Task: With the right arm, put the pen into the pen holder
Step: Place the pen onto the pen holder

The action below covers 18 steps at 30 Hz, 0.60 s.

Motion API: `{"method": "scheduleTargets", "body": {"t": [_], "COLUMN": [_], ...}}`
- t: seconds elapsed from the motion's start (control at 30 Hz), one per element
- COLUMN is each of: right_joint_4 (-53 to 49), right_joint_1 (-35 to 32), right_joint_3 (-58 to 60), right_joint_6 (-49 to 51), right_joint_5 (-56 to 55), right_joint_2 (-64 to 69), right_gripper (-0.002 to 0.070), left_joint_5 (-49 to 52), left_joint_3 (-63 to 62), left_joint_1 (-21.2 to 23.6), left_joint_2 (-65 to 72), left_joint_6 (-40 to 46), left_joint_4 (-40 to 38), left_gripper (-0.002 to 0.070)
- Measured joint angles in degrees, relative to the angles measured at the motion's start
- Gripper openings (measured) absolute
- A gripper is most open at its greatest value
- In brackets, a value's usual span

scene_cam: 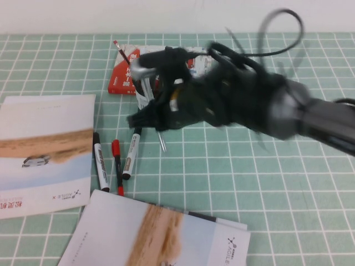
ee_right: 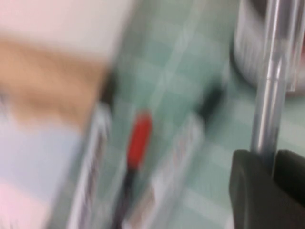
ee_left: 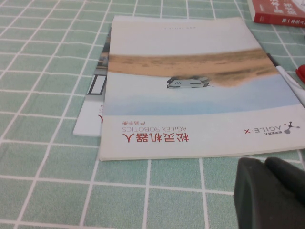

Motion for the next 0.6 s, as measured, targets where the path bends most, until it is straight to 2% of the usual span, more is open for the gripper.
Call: {"method": "scheduleTargets", "body": {"t": [0.23, 0.47, 0.6], "right_joint_4": [-1.07, 8.5, 11.21], "right_joint_1": [-4.44, -5.14, -5.21], "right_joint_3": [16.46, 17.3, 16.51], "right_joint_6": [-0.12, -15.25, -19.54], "right_joint_5": [-42.85, -67.34, -74.53], "right_joint_2": [-2.76, 2.31, 5.25], "right_gripper": [0.0047, 0.0047, 0.0047], "left_joint_5": [0.0, 0.0, 0.0], "left_joint_3": [0.0, 0.0, 0.0], "left_joint_1": [0.0, 0.0, 0.0], "left_joint_2": [0.0, 0.0, 0.0], "left_joint_6": [0.0, 0.0, 0.0], "left_joint_4": [0.0, 0.0, 0.0], "left_gripper": [-0.0004, -0.0004, -0.0004]}}
